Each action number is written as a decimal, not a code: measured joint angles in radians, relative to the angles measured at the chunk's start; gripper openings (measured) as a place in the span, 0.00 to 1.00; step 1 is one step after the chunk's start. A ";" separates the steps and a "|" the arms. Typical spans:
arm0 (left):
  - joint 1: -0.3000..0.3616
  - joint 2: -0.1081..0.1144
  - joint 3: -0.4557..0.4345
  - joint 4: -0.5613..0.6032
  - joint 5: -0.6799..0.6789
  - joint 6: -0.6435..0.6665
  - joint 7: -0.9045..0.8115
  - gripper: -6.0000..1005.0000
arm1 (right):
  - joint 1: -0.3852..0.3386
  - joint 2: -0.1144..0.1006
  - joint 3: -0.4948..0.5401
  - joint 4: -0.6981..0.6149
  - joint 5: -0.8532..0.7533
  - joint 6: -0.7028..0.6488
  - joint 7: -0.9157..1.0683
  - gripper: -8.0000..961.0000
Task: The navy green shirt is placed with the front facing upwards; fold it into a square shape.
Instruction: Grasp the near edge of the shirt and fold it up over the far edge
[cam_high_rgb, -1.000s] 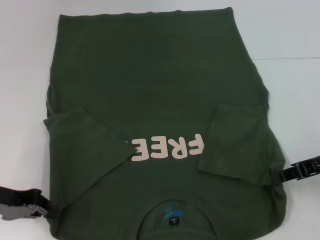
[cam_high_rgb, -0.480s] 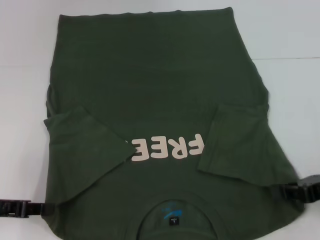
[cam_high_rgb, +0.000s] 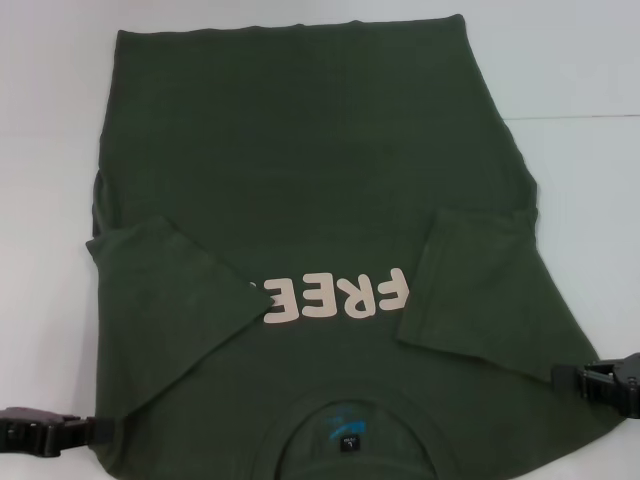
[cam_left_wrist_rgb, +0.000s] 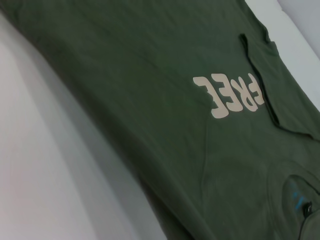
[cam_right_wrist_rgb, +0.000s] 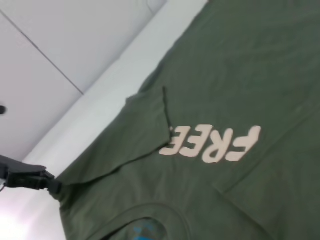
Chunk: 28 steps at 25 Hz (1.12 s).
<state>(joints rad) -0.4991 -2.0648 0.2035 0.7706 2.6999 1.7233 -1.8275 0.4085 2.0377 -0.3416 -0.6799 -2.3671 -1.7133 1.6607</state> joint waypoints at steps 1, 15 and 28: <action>-0.001 0.000 0.000 0.000 0.000 0.002 -0.001 0.02 | 0.002 -0.001 0.002 -0.001 0.001 -0.010 -0.002 0.03; -0.020 0.003 -0.003 -0.001 -0.016 -0.001 -0.041 0.03 | 0.076 -0.058 0.003 -0.183 0.067 -0.197 0.186 0.13; -0.035 0.003 0.001 -0.001 -0.024 -0.002 -0.056 0.03 | 0.133 -0.069 -0.007 -0.200 0.139 -0.250 0.263 0.66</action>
<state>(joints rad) -0.5339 -2.0616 0.2043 0.7700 2.6764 1.7211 -1.8836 0.5413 1.9691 -0.3490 -0.8797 -2.2277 -1.9628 1.9238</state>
